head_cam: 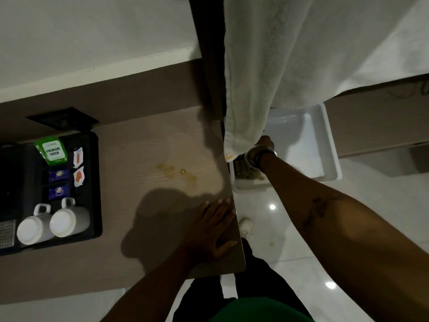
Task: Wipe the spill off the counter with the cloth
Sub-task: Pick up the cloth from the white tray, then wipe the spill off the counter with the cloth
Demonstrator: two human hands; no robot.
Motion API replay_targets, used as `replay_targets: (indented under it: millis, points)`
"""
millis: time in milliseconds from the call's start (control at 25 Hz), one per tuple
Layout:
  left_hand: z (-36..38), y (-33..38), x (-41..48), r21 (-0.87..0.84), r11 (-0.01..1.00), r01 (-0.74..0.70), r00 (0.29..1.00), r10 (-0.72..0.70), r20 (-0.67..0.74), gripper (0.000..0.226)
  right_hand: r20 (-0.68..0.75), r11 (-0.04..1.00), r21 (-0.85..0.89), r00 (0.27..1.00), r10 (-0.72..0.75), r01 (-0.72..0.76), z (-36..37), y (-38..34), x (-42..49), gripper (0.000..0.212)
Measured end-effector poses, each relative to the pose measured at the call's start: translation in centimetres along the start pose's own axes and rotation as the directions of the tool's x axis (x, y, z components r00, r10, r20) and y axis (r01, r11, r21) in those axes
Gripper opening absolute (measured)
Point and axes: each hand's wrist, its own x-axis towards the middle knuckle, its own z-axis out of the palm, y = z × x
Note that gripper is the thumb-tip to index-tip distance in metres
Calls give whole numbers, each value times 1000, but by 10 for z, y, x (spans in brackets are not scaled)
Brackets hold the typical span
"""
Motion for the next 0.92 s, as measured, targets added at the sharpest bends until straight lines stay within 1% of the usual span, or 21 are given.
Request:
replay_targets:
  millis: [80, 120, 200, 280, 360, 400, 440, 560, 600, 640, 680, 760, 840, 880, 920]
  points:
    - [1, 0, 0, 1, 1000, -9, 1000, 9, 6, 83, 76, 999, -50, 997, -4, 8, -1, 2, 5, 19]
    - [1, 0, 0, 7, 1000, -24, 1000, 24, 13, 84, 90, 1000, -24, 996, -14, 17, -4, 2, 4, 7]
    - [-2, 0, 0, 16, 999, -36, 998, 35, 44, 84, 97, 994, 96, 994, -54, 45, -8, 3, 5, 14]
    - [-6, 0, 2, 3, 1000, -18, 995, 18, 97, 83, 113, 988, 134, 989, -97, 82, -14, 6, 0, 14]
    - [-8, 1, 4, -1, 1000, -1, 989, 1, 150, 82, 82, 965, 221, 984, -160, 139, -22, 13, -1, 38]
    - [-10, 1, 4, -2, 1000, -3, 986, 3, 169, 81, 31, 947, 268, 981, -190, 174, -26, 15, -6, 45]
    - [-11, 1, 3, -5, 1000, -4, 984, 5, 177, 79, -21, 928, 305, 976, -217, 213, -31, 19, -14, 45]
    - [-19, 1, 3, -31, 999, 10, 982, -4, 189, 79, -153, 890, 368, 962, -227, 269, -42, 31, -47, 23]
    - [-24, 0, 0, -40, 999, -4, 984, 11, 178, 80, -187, 887, 367, 956, -226, 281, -41, 36, -61, 24]
    - [-30, -3, -5, -48, 998, -35, 987, 43, 154, 81, -236, 898, 324, 944, -229, 298, -38, 40, -77, 28]
    - [-36, -8, -13, -62, 996, -71, 990, 78, 117, 81, -286, 925, 226, 929, -237, 305, -34, 43, -93, 31]
    - [-52, -30, -45, -76, 992, -102, 995, 103, 11, 81, -349, 961, -37, 898, -269, 273, -9, 47, -129, 28]
    - [-70, -69, -91, -81, 996, -40, 999, 37, -40, 86, -349, 951, -248, 898, -266, 185, 37, 44, -175, 36]
    - [-77, -91, -115, -64, 998, 4, 999, -7, -43, 90, -340, 931, -328, 899, -277, 163, 67, 43, -197, 42]
    - [-81, -112, -138, -26, 999, 37, 999, -38, -22, 93, -303, 903, -394, 903, -304, 172, 100, 43, -218, 49]
